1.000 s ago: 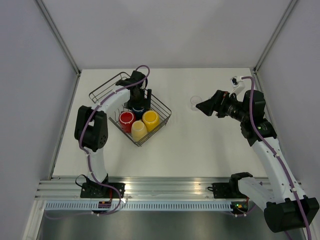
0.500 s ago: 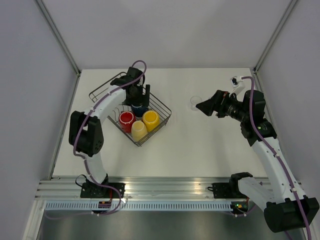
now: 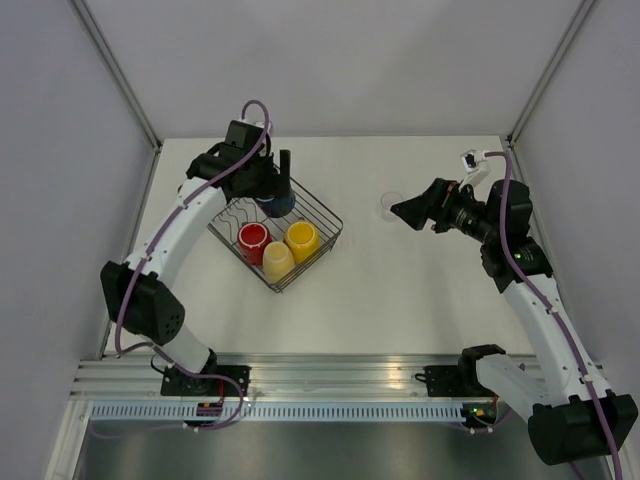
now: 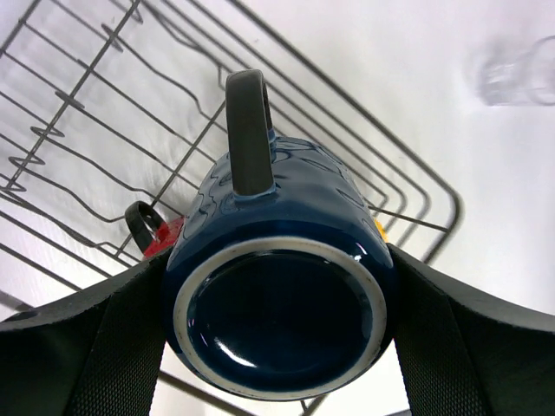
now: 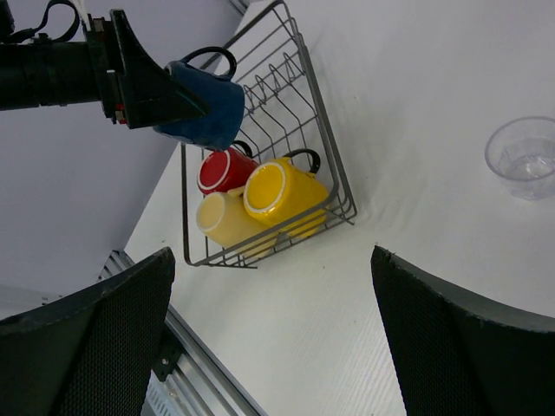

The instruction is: Unload the cups from the dish rack

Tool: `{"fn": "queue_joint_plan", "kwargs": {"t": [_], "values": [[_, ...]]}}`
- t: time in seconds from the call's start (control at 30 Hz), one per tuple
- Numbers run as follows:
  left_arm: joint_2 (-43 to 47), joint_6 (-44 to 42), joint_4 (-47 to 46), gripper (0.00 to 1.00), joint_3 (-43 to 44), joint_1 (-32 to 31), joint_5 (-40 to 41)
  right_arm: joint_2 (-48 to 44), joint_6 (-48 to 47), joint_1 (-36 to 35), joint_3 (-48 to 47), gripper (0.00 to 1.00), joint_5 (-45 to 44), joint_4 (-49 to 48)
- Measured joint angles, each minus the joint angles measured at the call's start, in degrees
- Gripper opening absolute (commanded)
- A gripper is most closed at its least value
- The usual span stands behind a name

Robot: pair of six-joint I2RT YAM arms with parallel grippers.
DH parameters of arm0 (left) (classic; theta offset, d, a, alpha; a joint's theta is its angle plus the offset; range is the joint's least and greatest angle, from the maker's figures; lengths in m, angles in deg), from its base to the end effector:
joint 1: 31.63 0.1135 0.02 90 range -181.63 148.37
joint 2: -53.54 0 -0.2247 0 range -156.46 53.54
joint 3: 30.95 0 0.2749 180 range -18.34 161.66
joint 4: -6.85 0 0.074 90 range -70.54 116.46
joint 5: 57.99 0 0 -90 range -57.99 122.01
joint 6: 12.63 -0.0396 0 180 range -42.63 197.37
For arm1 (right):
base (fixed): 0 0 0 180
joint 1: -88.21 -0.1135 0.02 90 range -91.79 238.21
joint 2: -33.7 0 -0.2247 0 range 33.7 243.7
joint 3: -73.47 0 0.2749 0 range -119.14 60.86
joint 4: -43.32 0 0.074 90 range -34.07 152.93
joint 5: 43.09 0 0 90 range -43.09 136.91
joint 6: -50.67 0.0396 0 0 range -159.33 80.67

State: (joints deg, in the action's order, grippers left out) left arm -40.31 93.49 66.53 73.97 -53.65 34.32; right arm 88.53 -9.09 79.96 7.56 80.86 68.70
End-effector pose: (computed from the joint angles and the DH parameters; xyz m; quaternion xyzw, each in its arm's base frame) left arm 0.3528 -0.1410 0.3053 0.0410 0.9344 -0.0976 0.3401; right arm 0.2580 0.0598 0.3236 -0.0318 0.7755 0.4111 0.4781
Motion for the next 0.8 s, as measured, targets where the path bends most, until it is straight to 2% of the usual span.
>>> {"fn": "queue_joint_plan", "kwargs": {"t": [0.13, 0.27, 0.47, 0.6, 0.8], "values": [[7.0, 0.7, -0.5, 0.02, 0.0, 0.0, -3.8, 0.4, 2.7, -0.2, 2.7, 0.98, 4.1, -7.1], [14.8, 3.6, -6.3, 0.02, -3.6, -0.3, -11.5, 2.6, 5.7, -2.5, 4.7, 0.98, 7.0, -14.3], [23.9, 12.3, -20.7, 0.02, -14.5, -0.6, -25.0, 4.6, 8.7, -11.1, 6.2, 0.98, 8.7, -25.9], [24.5, 20.8, -33.0, 0.02, -20.9, -0.7, -35.0, 4.6, 9.5, -15.7, 7.3, 0.95, 8.3, -33.0], [24.5, 34.6, -51.8, 0.02, -29.2, -1.7, -46.3, 4.7, 11.1, -20.5, 8.6, 0.87, 8.0, -42.1]]}}
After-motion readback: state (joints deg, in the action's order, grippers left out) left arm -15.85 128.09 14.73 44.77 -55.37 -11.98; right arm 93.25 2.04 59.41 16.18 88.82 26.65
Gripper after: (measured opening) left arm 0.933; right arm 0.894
